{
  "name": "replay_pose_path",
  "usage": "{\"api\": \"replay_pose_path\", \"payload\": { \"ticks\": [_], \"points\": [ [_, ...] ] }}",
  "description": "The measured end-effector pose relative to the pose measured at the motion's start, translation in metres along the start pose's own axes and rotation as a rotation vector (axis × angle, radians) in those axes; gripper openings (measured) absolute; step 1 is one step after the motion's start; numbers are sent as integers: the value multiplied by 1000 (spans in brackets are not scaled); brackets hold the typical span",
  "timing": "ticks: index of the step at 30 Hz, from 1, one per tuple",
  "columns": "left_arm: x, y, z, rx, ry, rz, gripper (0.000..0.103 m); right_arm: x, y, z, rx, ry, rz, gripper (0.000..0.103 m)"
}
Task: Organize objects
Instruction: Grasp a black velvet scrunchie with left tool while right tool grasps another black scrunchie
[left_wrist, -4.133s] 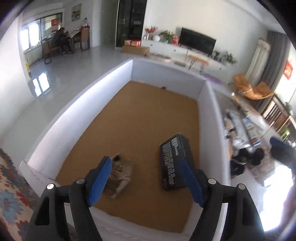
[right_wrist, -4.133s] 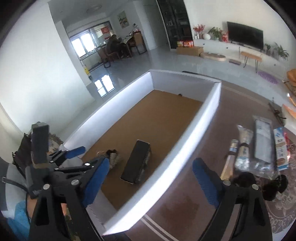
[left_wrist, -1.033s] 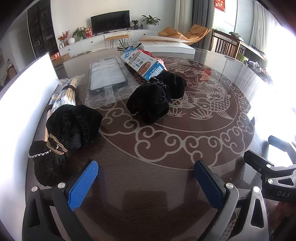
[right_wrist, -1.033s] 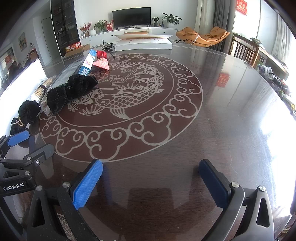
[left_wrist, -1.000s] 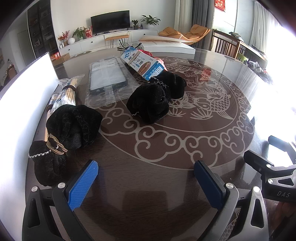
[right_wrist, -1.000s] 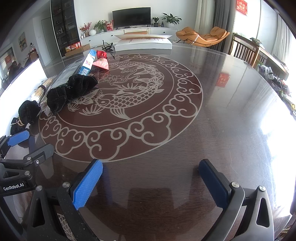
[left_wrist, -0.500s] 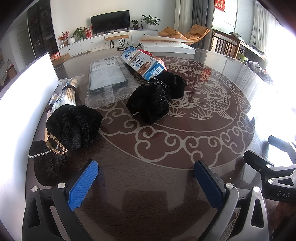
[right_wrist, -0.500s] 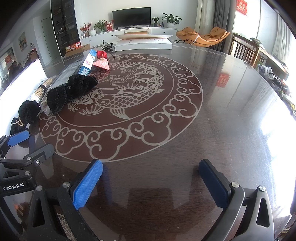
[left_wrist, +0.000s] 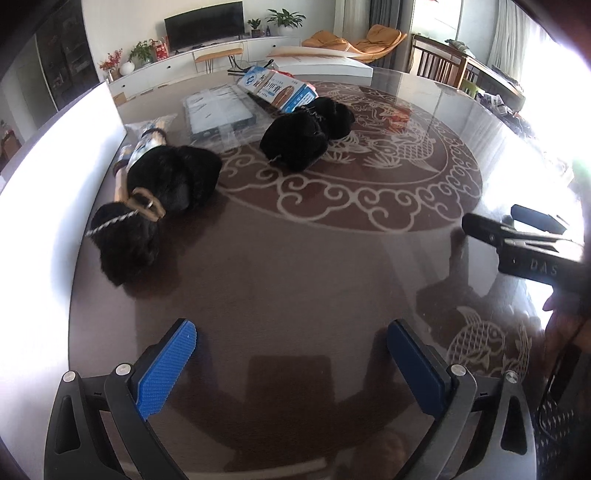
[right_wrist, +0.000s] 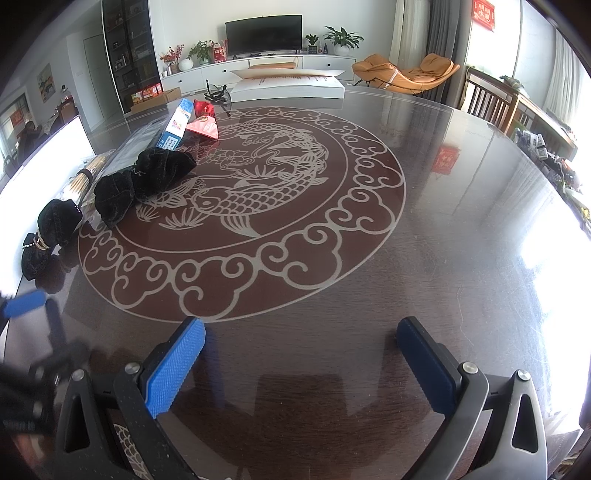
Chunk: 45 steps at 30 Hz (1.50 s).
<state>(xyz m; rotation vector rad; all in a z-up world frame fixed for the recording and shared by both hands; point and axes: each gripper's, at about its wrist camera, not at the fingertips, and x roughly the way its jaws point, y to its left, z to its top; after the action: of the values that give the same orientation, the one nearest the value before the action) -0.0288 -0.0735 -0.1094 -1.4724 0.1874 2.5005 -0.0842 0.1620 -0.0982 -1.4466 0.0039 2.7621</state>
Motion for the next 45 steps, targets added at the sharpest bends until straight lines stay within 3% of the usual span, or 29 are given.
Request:
{"api": "replay_pose_path", "payload": {
  "ticks": [3,6,9,13,14,15,16,20,23,27,31,35,38,41,45],
  "points": [
    [-22,20,9,-25,-79,22,103,0,0,0,-1,0,1,103],
    [-40,44,42,-59,-167,57,103,0,0,0,0,0,1,103],
    [-21,55,78,-12,-126,106,103,0,0,0,-1,0,1,103],
    [27,59,92,71,-18,211,102,0,0,0,-1,0,2,103],
    [33,59,90,82,-9,219,83,0,0,0,-1,0,3,103],
    [34,57,88,89,-8,217,51,0,0,0,-1,0,3,103],
    [30,53,83,89,-18,208,43,0,0,0,-3,-1,3,103],
    [2,36,51,75,-53,98,39,0,-1,0,-5,-3,5,103],
    [-10,25,21,51,-14,56,43,0,-1,-1,-5,-3,5,103],
    [-7,16,0,77,7,70,72,0,-1,0,-6,-2,5,103],
    [-1,19,3,86,-6,76,81,0,-1,-1,-5,-2,6,103],
    [6,38,4,-18,9,21,88,1,-1,0,-6,1,7,103],
    [6,45,-3,-38,-4,35,99,5,2,11,8,79,6,103],
    [7,48,-8,-48,-19,43,103,8,22,42,49,128,167,102],
    [4,46,-12,-49,-18,44,103,23,74,96,39,152,281,101]
  ]
}}
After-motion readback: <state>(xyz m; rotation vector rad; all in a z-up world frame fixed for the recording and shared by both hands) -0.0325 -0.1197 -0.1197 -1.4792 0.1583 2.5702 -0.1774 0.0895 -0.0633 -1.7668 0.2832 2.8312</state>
